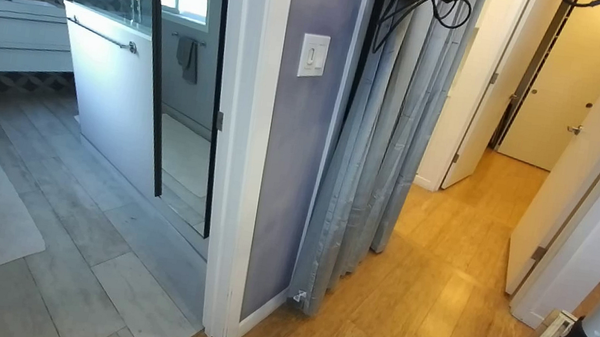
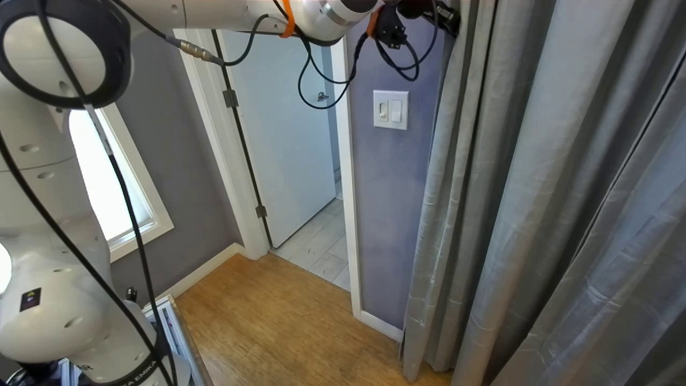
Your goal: Push the gray curtain to the right
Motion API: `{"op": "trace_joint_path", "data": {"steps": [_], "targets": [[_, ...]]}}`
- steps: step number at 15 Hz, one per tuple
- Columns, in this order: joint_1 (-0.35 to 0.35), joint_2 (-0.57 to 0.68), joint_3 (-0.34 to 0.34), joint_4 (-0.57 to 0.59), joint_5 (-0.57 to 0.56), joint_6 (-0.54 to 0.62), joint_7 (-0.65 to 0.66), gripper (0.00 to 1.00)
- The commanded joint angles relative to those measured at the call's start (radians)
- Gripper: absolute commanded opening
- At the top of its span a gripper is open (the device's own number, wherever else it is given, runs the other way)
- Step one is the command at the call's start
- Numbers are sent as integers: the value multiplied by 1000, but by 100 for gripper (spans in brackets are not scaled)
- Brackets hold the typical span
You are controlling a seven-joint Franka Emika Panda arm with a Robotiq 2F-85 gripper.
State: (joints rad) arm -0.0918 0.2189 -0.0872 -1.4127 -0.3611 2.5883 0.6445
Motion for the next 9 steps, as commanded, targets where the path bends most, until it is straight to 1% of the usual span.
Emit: {"op": "trace_joint_path", "data": {"steps": [1,4,5,9], "targets": [[-31,109,-53,146,-21,50,47,1],[-66,228,-108,283,-19,120,62,1],[-43,268,-171,330,23,135,52,1],[-65,407,-287,504,74,162,125,1]]}}
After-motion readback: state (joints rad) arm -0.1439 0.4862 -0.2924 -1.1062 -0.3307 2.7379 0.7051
